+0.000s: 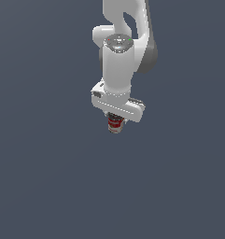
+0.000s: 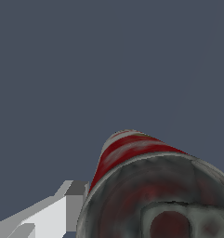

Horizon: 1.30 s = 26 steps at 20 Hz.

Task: Pick up the object and move it to a goal position.

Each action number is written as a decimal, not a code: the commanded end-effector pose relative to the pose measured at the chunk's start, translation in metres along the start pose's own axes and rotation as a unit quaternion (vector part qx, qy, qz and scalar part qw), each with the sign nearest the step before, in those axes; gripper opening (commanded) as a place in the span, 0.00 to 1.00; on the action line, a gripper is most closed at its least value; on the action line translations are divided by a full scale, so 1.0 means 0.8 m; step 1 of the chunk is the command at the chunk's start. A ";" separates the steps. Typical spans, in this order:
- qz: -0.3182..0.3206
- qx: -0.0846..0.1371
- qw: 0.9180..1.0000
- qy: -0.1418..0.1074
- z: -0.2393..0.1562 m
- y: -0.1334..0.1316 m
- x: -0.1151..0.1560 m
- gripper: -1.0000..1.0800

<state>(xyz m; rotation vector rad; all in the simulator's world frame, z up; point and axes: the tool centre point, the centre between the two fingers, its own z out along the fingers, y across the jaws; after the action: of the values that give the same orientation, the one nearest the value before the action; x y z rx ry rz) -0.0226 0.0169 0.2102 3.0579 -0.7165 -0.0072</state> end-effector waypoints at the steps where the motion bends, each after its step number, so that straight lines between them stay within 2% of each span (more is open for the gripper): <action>1: 0.000 0.001 1.000 0.002 -0.040 -0.001 -0.009 0.00; 16: 0.000 0.001 1.000 0.002 -0.250 -0.007 -0.060 0.00; 26: 0.000 0.001 1.000 0.002 -0.328 -0.012 -0.076 0.00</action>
<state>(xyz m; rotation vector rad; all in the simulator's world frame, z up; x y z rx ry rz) -0.0702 0.0516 0.4644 3.0576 -0.7163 -0.0036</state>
